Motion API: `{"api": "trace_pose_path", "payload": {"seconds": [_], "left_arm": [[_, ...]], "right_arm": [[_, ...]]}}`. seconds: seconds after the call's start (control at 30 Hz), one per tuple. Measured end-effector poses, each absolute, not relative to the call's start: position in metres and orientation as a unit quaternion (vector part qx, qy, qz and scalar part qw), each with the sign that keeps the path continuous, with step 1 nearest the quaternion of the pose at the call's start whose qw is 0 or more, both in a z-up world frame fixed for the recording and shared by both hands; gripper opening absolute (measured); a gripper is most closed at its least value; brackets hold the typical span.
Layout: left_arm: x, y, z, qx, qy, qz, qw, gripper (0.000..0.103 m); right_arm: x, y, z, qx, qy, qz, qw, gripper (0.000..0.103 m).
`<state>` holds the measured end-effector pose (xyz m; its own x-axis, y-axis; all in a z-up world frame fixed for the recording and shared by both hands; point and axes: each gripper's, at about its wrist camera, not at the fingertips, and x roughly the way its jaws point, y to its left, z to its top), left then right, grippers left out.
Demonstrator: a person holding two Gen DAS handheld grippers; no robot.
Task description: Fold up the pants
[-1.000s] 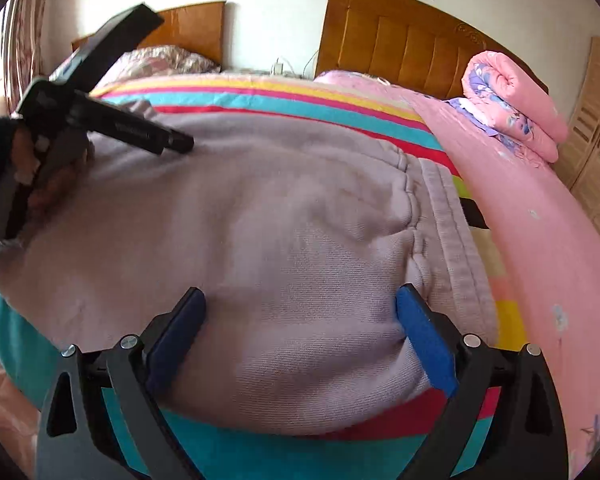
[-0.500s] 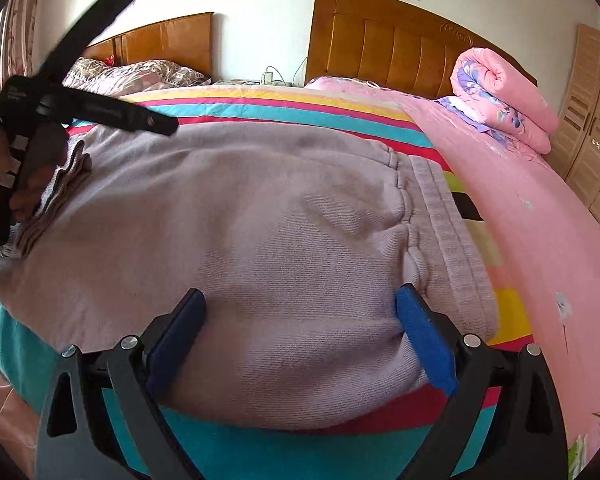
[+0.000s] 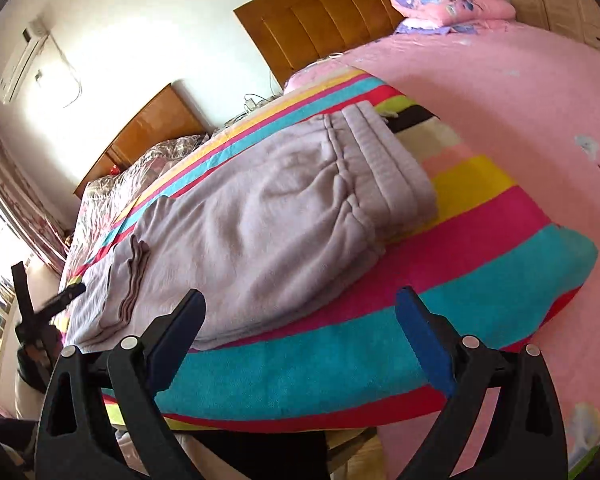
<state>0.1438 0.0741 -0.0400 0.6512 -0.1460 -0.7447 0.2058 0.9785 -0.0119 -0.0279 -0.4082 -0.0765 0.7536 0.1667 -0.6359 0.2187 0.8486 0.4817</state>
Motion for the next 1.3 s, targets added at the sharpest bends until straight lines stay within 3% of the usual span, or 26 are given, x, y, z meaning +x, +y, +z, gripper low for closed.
{"api": "trace_pose_path", "payload": {"seconds": [0.1, 0.27, 0.43, 0.7, 0.83, 1.03, 1.2, 1.3], "left_arm": [[0.134, 0.094, -0.053, 0.009, 0.412, -0.089, 0.907, 0.102], [0.130, 0.076, -0.067, 0.089, 0.406, -0.071, 0.907, 0.102], [0.134, 0.087, -0.070, 0.058, 0.419, -0.089, 0.902, 0.102], [0.135, 0.084, -0.071, 0.059, 0.416, -0.088, 0.903, 0.102], [0.135, 0.083, -0.070, 0.059, 0.415, -0.089, 0.903, 0.102], [0.136, 0.083, -0.069, 0.057, 0.415, -0.090, 0.904, 0.102], [0.136, 0.083, -0.069, 0.057, 0.414, -0.092, 0.904, 0.102], [0.134, 0.083, -0.069, 0.056, 0.413, -0.096, 0.904, 0.102]], "right_arm": [[-0.016, -0.414, -0.077, 0.314, 0.346, -0.011, 0.884, 0.091], [0.006, -0.438, -0.087, 0.371, 0.356, -0.039, 0.857, 0.091], [0.012, -0.439, -0.092, 0.413, 0.354, -0.011, 0.839, 0.087], [0.008, -0.423, -0.085, 0.402, 0.391, -0.023, 0.828, 0.077], [0.020, -0.426, -0.086, 0.403, 0.383, -0.054, 0.830, 0.082], [0.018, -0.390, -0.084, 0.358, 0.431, 0.016, 0.828, 0.081], [0.014, -0.424, -0.098, 0.474, 0.350, -0.035, 0.807, 0.064], [0.009, -0.429, -0.104, 0.491, 0.333, -0.068, 0.802, 0.039]]}}
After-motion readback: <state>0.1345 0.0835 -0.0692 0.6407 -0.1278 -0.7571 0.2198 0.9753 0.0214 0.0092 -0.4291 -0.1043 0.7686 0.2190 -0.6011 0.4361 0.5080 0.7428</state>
